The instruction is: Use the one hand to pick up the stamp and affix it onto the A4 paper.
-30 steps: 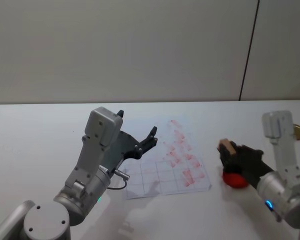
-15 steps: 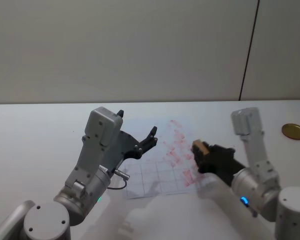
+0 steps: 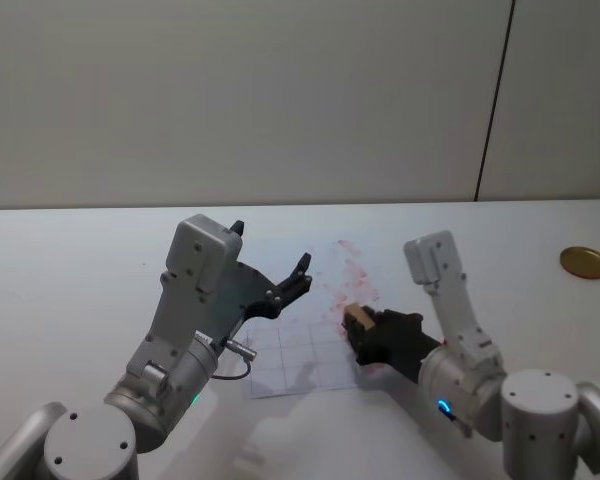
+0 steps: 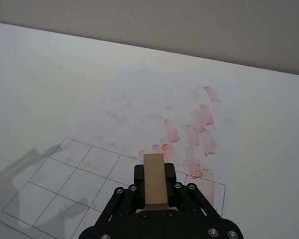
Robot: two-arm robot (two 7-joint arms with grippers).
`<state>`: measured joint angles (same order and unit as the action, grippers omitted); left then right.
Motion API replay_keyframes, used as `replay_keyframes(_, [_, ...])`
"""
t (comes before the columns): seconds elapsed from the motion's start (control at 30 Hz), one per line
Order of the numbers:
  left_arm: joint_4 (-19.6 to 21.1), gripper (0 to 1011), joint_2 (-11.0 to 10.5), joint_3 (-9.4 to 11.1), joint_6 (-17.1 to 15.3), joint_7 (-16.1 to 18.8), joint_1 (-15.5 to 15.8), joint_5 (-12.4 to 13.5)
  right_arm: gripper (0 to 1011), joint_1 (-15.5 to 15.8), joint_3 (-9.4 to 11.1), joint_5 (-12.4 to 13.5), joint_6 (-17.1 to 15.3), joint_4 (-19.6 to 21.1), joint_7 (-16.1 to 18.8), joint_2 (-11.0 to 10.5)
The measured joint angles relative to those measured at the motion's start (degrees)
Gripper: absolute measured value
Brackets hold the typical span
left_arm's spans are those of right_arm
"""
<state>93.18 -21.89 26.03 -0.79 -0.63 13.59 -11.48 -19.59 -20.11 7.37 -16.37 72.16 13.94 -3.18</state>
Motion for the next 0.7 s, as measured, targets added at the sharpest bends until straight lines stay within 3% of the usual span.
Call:
replay_keyframes(0.23, [0.0,993,0.0,0.0,0.0,0.0,0.0,0.0,219,-2.0,-0.6,-1.9,-0.3,-3.7,0.6,1.2])
replay_keyframes(0.7, [0.0,993,0.0,0.0,0.0,0.0,0.0,0.0,219,-4.3,-0.7,-3.6,-3.6,-7.1,0.7,2.2])
